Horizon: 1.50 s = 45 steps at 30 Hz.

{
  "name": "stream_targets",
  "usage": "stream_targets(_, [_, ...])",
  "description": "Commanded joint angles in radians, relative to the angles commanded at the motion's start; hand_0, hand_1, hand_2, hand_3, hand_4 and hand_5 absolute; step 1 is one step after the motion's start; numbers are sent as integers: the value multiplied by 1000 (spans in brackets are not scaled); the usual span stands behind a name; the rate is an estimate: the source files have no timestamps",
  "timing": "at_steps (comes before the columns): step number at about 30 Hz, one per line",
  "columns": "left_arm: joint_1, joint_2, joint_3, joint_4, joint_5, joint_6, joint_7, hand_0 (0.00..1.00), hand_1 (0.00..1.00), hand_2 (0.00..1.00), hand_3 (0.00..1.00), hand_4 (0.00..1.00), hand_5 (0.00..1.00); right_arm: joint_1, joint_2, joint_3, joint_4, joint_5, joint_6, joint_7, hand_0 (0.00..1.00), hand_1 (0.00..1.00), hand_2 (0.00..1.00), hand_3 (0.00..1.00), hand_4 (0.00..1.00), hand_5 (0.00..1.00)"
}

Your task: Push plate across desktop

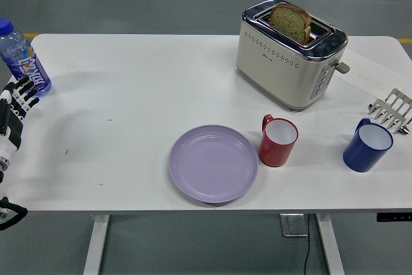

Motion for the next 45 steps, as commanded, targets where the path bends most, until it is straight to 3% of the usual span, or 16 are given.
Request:
stream_targets(6, [33,3,-90,-42,24,-48,31,837,849,857,796,490,998,3,1,3,0,-1,-1,0,609,546,629,629,139,360])
stream_targets(10, [57,5,-156,-80,39,-118,119,833,836,831,789,490,998,4,1,3,0,0,-1,0,608,546,630,629,138,360])
stream_targets(13, [67,-4,-203,-111,40,-181,225,833,836,831,789,490,998,3,2,5,0,-3,0,-1,608,546,630,629,138,360])
stream_targets(16, [71,-17,-229,-145,38,-202,285,838,843,840,797,496,998,3,3,8,0,-6,0,-3,608,546,631,628,138,361])
stream_targets(25, [79,-40,-238,-221,11,-196,335,840,846,844,794,496,998,4,2,6,0,-6,1,-2,609,546,631,628,138,361])
stream_targets(45, [74,-65,-242,-222,19,-187,328,839,848,847,788,508,998,9,2,12,0,-10,0,-1,608,546,631,628,137,360])
